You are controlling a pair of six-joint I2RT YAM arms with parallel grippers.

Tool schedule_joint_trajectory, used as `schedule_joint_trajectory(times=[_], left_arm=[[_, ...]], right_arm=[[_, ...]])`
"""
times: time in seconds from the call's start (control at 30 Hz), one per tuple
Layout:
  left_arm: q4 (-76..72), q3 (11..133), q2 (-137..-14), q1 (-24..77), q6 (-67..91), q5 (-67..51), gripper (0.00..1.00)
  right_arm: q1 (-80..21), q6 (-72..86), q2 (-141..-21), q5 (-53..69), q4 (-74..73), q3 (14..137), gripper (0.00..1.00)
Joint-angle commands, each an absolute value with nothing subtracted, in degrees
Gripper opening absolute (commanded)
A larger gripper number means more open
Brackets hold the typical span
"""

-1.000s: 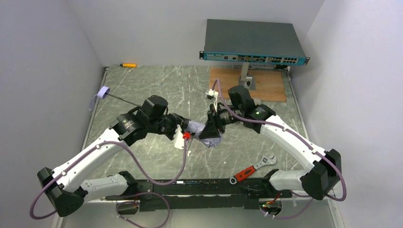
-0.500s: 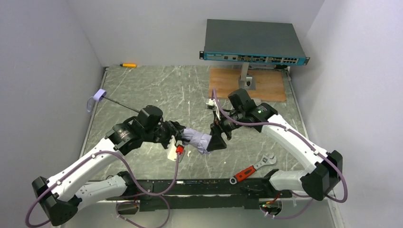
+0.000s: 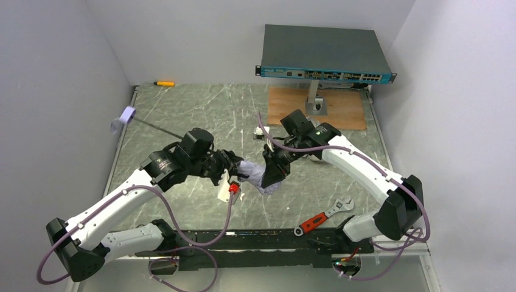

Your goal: Open the umbrella

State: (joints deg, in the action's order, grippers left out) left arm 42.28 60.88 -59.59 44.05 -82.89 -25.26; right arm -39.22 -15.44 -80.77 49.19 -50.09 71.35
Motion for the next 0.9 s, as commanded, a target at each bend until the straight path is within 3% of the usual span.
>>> schedule_joint_trajectory(times=[0.0,0.07,0.1,0.2,0.37,0.63,0.87], left_arm=[[35.21,61.63,-57.24,42.78,-78.28,-25.04,0.19],[34.32,61.76,-55.7,42.21,-72.29,-24.63,0.59],[35.21,62.76,-54.9,41.55,-69.2,-26.99,0.7],[42.19,67.92,-53.05,38.58,-64.01,-35.17,0.8],[44.1,66.95,-49.06,38.76,-57.61,-44.09,0.79],[43.37,69.89,-59.02,46.85,-54.41,-42.0,0.5],[38.57,68.79,-62.24,50.7,-54.83,-37.01,0.48]], right_arm=[[-39.5,-20.09,-78.44,52.63,-52.33,72.84,0.0],[-39.49,-20.18,-78.21,52.63,-52.33,73.22,0.0],[-39.23,-19.1,-78.22,52.38,-51.37,73.36,0.0],[-38.25,-14.36,-78.94,51.67,-48.42,74.28,0.0],[-37.99,-9.63,-78.88,47.29,-46.34,75.69,0.0],[-37.95,-4.81,-77.5,48.67,-42.61,74.53,0.0],[-38.03,-5.88,-76.38,52.17,-43.16,73.54,0.0]])
